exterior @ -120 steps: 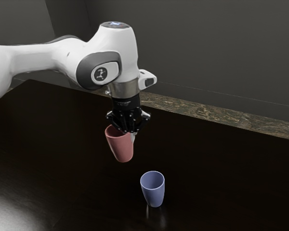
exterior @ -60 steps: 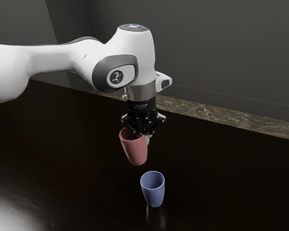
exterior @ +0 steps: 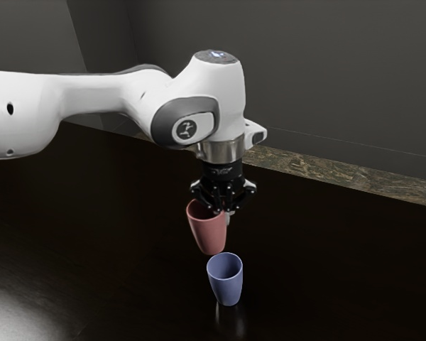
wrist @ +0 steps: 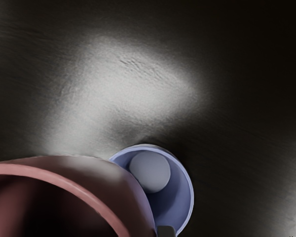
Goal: Place the left cup onto the right cup
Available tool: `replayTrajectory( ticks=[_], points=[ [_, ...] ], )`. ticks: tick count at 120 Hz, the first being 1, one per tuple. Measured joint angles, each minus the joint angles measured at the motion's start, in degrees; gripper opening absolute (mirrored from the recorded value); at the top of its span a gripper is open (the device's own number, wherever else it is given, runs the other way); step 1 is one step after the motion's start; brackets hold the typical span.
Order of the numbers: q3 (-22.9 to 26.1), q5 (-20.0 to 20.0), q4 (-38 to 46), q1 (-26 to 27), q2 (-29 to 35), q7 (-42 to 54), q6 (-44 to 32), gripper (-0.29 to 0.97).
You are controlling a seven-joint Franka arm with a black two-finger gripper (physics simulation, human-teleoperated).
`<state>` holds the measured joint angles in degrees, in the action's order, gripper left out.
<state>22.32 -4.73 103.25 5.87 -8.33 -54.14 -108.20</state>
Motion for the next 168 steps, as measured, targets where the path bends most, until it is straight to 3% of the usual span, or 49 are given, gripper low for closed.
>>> replayTrajectory(
  ticks=[168],
  points=[
    [0.0,-0.3,-1.1,1.4,-5.2,-3.8,-2.3,-0.10]
  ],
)
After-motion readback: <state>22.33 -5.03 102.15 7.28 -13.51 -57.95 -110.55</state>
